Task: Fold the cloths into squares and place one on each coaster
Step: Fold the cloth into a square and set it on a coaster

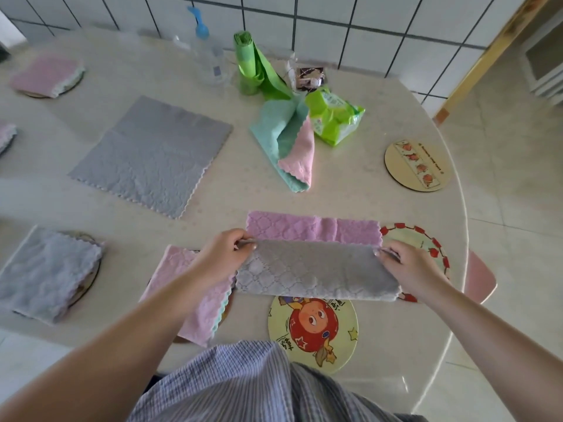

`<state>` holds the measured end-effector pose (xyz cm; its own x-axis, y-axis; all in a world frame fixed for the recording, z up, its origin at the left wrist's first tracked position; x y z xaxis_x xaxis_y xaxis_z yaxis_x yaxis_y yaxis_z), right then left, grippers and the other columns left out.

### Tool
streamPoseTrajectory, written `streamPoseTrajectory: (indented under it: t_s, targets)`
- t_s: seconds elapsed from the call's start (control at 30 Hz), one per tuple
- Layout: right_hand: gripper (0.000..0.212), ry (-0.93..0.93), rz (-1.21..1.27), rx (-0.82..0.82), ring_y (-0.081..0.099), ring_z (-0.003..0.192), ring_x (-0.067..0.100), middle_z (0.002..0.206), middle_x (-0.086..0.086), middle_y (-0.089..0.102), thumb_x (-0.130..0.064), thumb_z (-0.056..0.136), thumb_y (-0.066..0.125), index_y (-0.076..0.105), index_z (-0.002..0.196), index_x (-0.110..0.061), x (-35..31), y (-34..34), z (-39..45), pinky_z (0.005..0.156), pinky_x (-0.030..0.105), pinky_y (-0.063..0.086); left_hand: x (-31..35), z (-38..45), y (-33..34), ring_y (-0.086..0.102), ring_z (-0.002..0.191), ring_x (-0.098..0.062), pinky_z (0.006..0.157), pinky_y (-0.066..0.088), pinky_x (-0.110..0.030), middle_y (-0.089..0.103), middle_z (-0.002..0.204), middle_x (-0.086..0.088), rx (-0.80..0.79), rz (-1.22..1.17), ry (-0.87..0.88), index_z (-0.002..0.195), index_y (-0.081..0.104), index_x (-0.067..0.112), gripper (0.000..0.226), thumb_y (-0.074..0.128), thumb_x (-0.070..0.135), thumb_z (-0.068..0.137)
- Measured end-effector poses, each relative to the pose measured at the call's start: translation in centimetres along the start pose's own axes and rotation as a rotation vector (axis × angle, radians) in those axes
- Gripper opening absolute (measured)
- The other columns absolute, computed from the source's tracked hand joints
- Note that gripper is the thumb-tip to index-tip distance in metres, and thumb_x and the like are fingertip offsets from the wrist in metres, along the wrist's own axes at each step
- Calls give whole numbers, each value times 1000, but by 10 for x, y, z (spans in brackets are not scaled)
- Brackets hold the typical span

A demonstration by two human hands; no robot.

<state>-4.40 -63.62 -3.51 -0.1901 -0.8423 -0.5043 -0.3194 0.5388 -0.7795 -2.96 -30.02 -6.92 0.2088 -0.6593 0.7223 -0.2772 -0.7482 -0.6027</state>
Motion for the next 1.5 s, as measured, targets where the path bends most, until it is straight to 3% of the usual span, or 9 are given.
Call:
streamPoseTrajectory:
  t_s: [0.13,0.33,0.53,0.87,1.03,1.13,1.23,1.33,1.5]
  targets:
    - [23,73,23,-25,50,54,17,66,7,60,-39,92,49,57,79,-22,19,6,20,52,31,37,8,25,5,52,62,-16,61,42,-31,62,76,-3,-24,-5,-22,84,58,19,13,59,30,89]
    - [15,43,64,78,49,50,14,63,0,58,-33,93,51,58,89,-21,13,-6,44,46,27,33,10,53,0,47,59,-17,55,33,-30,50,63,3,61,59,-76,75,52,20,17,58,29,89]
    - [18,39,66,112,56,67,5,78,-9,64,-35,91,54,63,98,-21,11,-3,65,50,21,35,9,59,-7,52,67,-21,53,32,-28,58,77,-1,128,206,-72,87,56,15,13,56,28,88]
    - [21,47,29,175,58,60,14,69,-4,64,-38,90,56,63,91,-18,15,-2,76,51,30,47,10,63,-14,52,63,-20,51,33,-27,55,68,5,193,228,-114,85,55,19,13,55,32,88]
    - [29,90,18,192,57,62,15,87,-1,65,-37,92,52,55,112,-17,12,-4,77,47,25,40,6,62,-15,57,74,-22,59,42,-31,60,81,2,230,159,-151,92,54,19,20,57,38,88]
    - [39,82,-13,272,55,100,20,125,3,50,-34,92,51,46,126,-18,0,-7,66,74,32,48,22,48,-21,51,101,-21,83,40,-35,56,111,-2,381,230,-23,111,52,16,30,59,33,87]
    - [49,-144,-205,257,31,133,20,144,2,35,-30,88,50,42,134,-16,-42,11,49,111,42,25,68,26,15,46,118,-21,96,35,-42,55,124,-2,308,347,301,117,55,16,34,47,32,88]
    - [55,-318,-352,83,13,143,18,154,0,20,-33,92,41,28,144,-20,-79,63,32,115,45,-1,89,6,83,36,134,-20,111,26,-49,49,138,-2,60,461,476,129,50,16,44,35,32,91]
    - [60,-274,-456,52,24,141,24,151,8,30,-50,93,25,35,142,-17,-65,99,23,112,54,8,72,6,118,17,142,-23,115,12,-48,30,151,-6,-68,744,483,144,30,14,59,27,46,94]
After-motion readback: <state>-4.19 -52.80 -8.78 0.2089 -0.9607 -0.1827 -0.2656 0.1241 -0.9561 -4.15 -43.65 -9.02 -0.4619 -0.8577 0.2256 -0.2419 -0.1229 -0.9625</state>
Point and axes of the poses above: each hand's wrist, its own z-axis towards the middle knuckle, its own y-axis out of the palm, x = y × z, the point moved 10 cm from there along z, towards the middle knuckle
